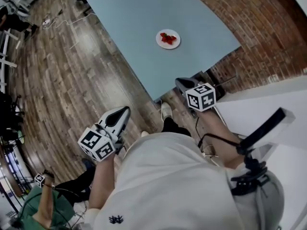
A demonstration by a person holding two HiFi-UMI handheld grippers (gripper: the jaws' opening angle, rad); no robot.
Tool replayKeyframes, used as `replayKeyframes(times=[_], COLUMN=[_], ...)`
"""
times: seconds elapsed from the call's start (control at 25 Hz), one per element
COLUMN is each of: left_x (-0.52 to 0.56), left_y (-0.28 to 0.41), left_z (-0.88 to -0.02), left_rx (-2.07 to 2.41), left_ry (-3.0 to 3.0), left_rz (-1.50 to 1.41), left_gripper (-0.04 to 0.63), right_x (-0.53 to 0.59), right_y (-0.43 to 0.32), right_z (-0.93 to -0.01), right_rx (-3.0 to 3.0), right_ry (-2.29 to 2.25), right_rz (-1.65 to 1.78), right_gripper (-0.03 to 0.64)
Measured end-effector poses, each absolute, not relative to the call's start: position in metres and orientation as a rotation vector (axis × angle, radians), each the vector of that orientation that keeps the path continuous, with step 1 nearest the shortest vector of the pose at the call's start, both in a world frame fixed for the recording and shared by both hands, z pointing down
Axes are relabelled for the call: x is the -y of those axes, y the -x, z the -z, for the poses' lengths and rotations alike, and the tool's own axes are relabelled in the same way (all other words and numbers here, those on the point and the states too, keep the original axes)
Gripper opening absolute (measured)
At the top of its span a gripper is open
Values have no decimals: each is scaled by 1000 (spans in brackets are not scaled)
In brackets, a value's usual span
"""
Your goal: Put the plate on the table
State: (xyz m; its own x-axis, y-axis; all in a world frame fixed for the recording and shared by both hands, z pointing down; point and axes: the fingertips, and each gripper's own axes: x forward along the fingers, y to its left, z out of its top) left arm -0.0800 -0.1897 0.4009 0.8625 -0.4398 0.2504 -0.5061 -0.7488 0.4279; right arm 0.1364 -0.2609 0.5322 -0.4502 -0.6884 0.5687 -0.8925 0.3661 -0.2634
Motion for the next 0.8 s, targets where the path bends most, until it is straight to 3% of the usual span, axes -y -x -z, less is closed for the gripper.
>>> replayKeyframes(times=[0.8], left_x=[96], left_y=[126], left_z=[-417], left_rx=[481], left_ry=[-2597], left_rz=[-201], left_gripper=[0], right_x=[121], right_y=[-16], right_z=[-493], right_rx=[2310], right_ry=[-1326], right_rz=[-611], right_gripper=[8])
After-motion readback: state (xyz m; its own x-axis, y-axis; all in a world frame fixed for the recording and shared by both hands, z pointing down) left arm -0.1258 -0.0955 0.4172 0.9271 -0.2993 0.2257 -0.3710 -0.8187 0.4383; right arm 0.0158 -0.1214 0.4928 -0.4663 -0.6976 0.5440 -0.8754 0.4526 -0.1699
